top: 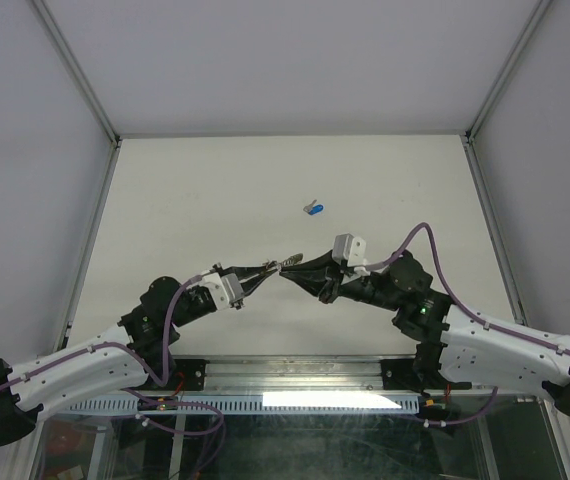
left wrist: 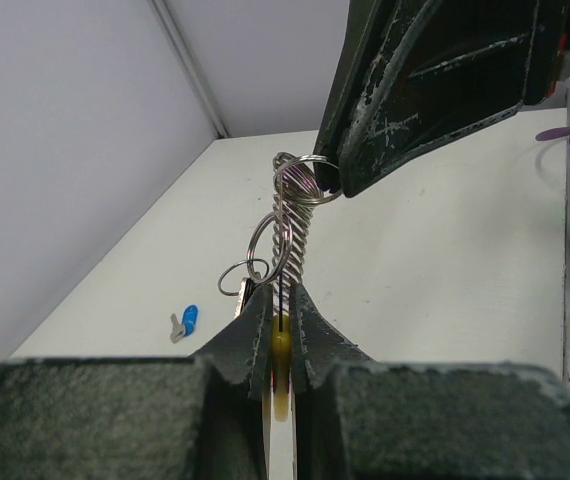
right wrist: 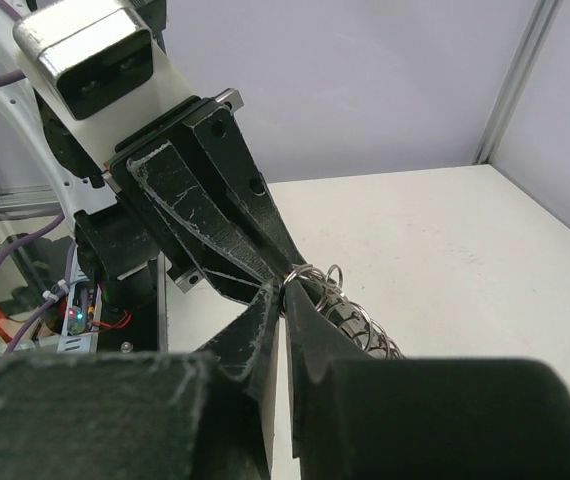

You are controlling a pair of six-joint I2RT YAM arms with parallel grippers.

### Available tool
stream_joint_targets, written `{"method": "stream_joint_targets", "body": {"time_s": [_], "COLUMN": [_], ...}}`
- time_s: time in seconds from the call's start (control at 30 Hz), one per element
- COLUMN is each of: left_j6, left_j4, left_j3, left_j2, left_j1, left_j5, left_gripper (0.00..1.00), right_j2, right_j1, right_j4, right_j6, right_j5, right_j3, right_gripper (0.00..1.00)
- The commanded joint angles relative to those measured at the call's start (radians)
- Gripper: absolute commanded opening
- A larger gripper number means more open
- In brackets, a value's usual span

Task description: Put the keys on the keyring

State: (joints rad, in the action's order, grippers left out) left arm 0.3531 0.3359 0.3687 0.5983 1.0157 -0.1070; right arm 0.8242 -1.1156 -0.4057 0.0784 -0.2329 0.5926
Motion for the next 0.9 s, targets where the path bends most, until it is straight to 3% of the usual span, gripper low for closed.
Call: {"method": "stream_joint_targets", "body": {"time_s": [0.0, 0.87], "left_j6": [0.009, 0.013], "left_j4": [0.048, 0.039], "left_j3": [0.056, 0.062], "left_j2": [-0.012, -0.013], "left_j1": [0.011, 0.011], "left_j5": [0.001, -0.002], "left_gripper": [0.00, 0.00], "right_j2": [0.004, -0.037], "right_j1": [-0.006, -0.005], "right_j4": [-0.037, 0.020], "right_j6": [-0.023, -0.010], "right_j5": [-0.010, 0.100], "right_j3": [0.022, 0.011], "right_gripper": [0.07, 0.11]}}
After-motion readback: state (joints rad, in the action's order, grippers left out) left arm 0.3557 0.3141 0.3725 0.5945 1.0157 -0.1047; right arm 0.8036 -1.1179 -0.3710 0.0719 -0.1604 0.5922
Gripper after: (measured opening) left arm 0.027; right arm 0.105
